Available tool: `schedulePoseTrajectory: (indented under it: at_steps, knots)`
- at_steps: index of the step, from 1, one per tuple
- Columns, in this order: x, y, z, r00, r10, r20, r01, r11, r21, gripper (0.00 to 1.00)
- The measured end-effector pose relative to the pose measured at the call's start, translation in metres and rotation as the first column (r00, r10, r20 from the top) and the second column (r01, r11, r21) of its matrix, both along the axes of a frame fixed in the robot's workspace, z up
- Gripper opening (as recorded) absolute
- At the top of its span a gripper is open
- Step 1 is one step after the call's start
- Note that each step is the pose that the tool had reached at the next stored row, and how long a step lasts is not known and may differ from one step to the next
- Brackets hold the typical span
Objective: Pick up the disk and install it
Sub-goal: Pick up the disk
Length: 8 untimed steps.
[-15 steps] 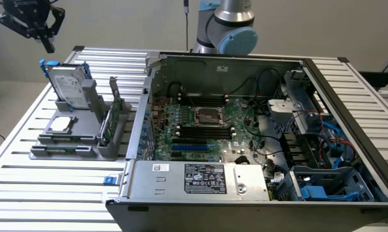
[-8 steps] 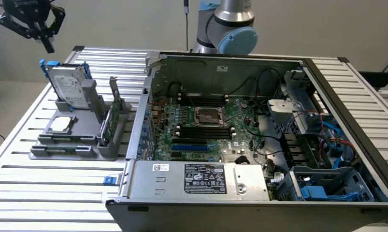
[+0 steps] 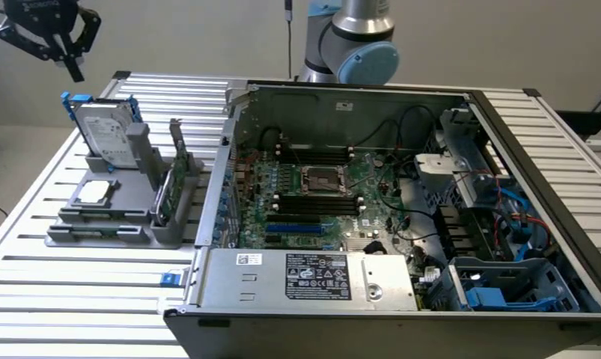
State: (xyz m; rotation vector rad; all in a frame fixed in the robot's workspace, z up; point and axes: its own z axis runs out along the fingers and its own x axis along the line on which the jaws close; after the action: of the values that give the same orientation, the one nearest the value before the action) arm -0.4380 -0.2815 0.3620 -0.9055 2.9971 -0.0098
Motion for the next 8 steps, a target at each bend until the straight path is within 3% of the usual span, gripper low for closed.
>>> schedulePoseTrajectory:
  at_steps: [4, 8]
  knots:
    - [0.0, 0.0, 0.0, 0.9978, 0.066, -0.0023, -0.066, 0.9978, 0.0001, 0.11]
    - [0.0, 0.0, 0.0, 0.9911, 0.133, -0.0041, -0.133, 0.9911, 0.0003, 0.11]
